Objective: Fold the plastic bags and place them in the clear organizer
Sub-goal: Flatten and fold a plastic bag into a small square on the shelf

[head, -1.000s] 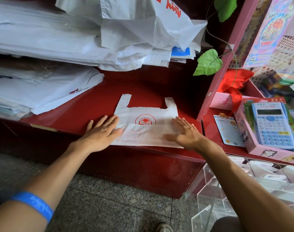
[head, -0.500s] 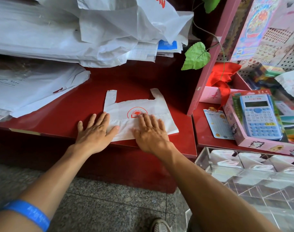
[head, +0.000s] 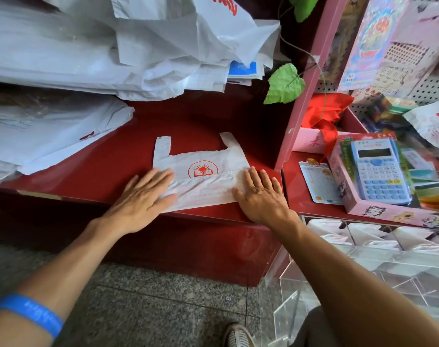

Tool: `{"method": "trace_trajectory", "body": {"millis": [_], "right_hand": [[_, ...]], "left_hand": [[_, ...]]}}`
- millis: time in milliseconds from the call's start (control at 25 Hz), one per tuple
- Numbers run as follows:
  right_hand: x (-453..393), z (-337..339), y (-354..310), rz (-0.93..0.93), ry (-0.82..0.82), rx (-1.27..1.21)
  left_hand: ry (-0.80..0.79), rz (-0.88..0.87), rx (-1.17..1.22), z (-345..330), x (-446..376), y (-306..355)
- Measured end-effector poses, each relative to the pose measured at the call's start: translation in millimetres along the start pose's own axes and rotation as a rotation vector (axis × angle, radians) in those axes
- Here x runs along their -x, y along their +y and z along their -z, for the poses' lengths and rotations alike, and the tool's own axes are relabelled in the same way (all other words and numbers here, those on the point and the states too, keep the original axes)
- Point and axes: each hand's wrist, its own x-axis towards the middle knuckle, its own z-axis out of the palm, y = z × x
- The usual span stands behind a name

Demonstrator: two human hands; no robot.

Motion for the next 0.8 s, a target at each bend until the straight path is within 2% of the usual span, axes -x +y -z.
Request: {"method": "trace_trajectory", "body": {"millis": [80,200,280,400,640,800], "right_hand": [[2.9,2.4,6.3,0.109,0.038,0.034],[7.6,5.1,15.2,0.202,0.010,0.074],[11.6,7.2,20.0,0.204,-0.054,0.070],[21.2,11.5,27.5,0.255,-0.110,0.089],[40.5,14.7,30.4,0.369,0.127,0.179],[43.5,13.6,28.5,0.383,0.204,0.013]], "left_hand": [[-0.092,-0.050,0.005,2.4,7.1,-7.1],[-0.109,-0.095,-0.047,2.3,13.9,-17.7],[-0.075,-0.123,-0.059,-1.6,15.5,-21.2],[0.028,-0.121,0.049,-6.0,16.4,-25.1],[0.121,-0.114,0.253,-1.2,22.1,-30.5],[0.213,-0.074,0.376,-0.2,24.8,-34.0]]}}
